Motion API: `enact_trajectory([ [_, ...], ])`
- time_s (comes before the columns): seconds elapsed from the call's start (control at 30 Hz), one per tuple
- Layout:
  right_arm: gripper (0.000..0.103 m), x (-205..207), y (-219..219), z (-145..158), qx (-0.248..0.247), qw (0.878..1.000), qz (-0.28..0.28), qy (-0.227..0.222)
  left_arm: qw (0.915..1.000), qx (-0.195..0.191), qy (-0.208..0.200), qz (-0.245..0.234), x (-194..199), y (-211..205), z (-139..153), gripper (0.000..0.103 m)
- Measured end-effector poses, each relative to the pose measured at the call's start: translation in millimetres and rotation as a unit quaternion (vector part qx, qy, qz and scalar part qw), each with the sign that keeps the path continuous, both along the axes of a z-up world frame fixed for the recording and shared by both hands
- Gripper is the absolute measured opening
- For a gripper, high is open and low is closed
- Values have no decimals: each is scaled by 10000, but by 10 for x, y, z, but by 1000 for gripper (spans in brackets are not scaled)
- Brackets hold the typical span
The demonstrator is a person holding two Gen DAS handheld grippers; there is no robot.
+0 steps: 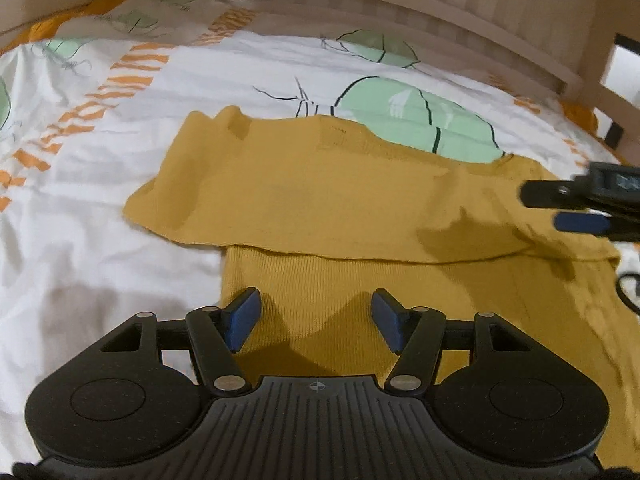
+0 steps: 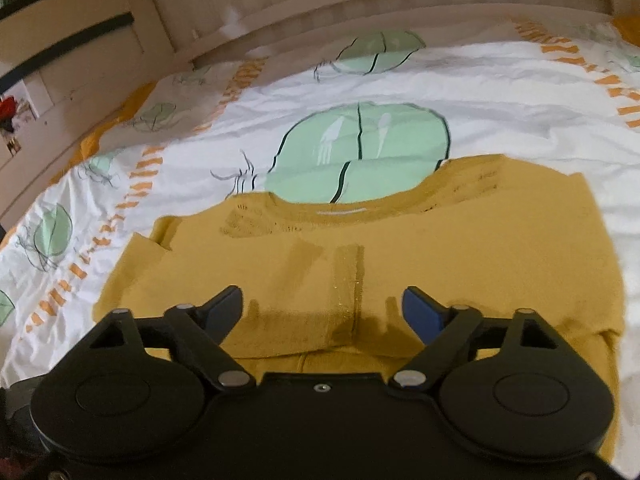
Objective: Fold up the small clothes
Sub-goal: 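Grasp the side edge of the sweater body with the right gripper, then fold the side edge over toward the sweater center and open right gripper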
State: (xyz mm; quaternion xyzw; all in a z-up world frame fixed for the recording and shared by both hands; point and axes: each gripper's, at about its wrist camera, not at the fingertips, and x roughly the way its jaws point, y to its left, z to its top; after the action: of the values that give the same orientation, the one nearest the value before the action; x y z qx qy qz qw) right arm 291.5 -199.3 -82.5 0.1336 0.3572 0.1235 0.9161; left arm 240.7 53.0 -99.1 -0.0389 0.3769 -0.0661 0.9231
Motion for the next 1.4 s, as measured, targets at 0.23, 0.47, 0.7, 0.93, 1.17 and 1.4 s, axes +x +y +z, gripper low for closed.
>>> enact_trajectory([
  [0.23,70,209,36,-191,165,9991,-34,384,9980,477,-362,-206,-104,-162,-153,73],
  [0.47,21,298,131,-253,46,9988,-10,478,9980,428,-446,-158,-130,-158,-156,74],
  [0.7,15,241,70,143,-118,9998,121,48,9978,468,-449,-157,-129,-171,-161,75],
  [0.93,15,249,-438,465,-344,9983,-433,-178,9977,490,-448,-157,-129,-175,-162,75],
  [1.17,15,251,-850,401,-606,9941,-901,-35,9976,499,-454,-159,-129,-175,-162,75],
  [1.4,15,248,-1037,124,-743,9902,-1147,297,9976,499,-457,-161,-130,-174,-163,75],
])
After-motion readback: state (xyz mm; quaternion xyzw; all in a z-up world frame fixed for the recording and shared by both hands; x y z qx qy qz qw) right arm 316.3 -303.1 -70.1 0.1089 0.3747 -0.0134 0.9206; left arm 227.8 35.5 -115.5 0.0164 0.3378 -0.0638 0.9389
